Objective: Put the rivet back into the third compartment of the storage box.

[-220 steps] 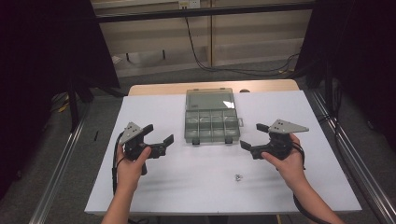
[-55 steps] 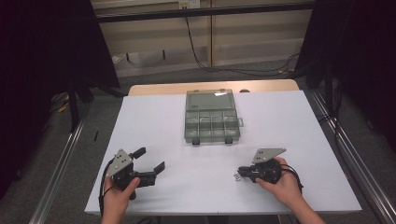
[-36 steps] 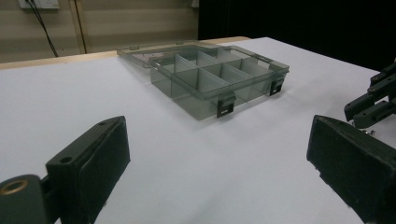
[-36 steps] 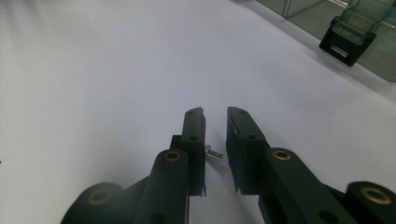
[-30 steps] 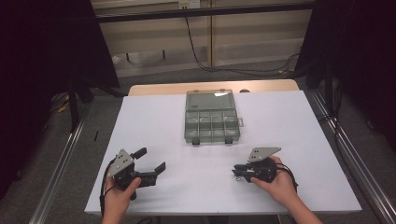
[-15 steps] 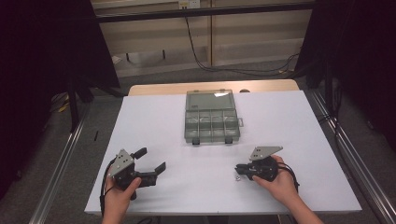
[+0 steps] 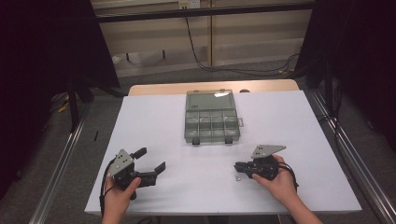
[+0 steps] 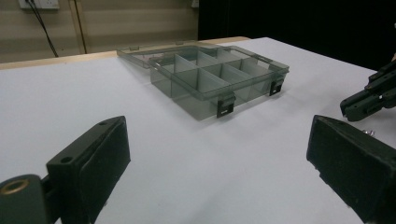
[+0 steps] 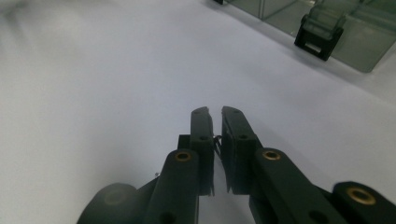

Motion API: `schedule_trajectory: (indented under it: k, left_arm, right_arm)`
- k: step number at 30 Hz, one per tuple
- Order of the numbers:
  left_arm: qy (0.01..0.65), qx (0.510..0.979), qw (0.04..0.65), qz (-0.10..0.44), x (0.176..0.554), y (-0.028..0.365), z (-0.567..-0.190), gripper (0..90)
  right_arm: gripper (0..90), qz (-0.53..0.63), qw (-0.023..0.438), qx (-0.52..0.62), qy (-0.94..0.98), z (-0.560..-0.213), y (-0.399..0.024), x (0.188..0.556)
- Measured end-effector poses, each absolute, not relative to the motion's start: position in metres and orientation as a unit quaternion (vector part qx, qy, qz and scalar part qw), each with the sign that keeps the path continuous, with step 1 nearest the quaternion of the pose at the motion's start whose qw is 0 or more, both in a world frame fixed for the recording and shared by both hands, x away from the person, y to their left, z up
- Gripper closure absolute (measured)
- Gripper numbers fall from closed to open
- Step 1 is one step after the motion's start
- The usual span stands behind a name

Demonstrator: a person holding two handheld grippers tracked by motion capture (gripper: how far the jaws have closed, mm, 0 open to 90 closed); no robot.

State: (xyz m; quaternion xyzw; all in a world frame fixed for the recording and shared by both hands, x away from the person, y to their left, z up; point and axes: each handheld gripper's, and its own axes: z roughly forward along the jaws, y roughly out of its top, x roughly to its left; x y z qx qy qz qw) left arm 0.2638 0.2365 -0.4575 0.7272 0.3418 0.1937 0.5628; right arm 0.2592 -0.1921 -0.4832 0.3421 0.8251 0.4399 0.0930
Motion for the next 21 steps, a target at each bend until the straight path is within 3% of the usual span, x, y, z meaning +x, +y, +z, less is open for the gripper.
schedule_trajectory:
  k: [21]
  left_arm:
    - [0.337, 0.731, 0.561, 0.193, 0.265, 0.237, -0.458, 5.9]
  right_arm:
    - [83.9, 0.481, 0.127, 0.375, 0.782, -0.467, -0.208, 0.274]
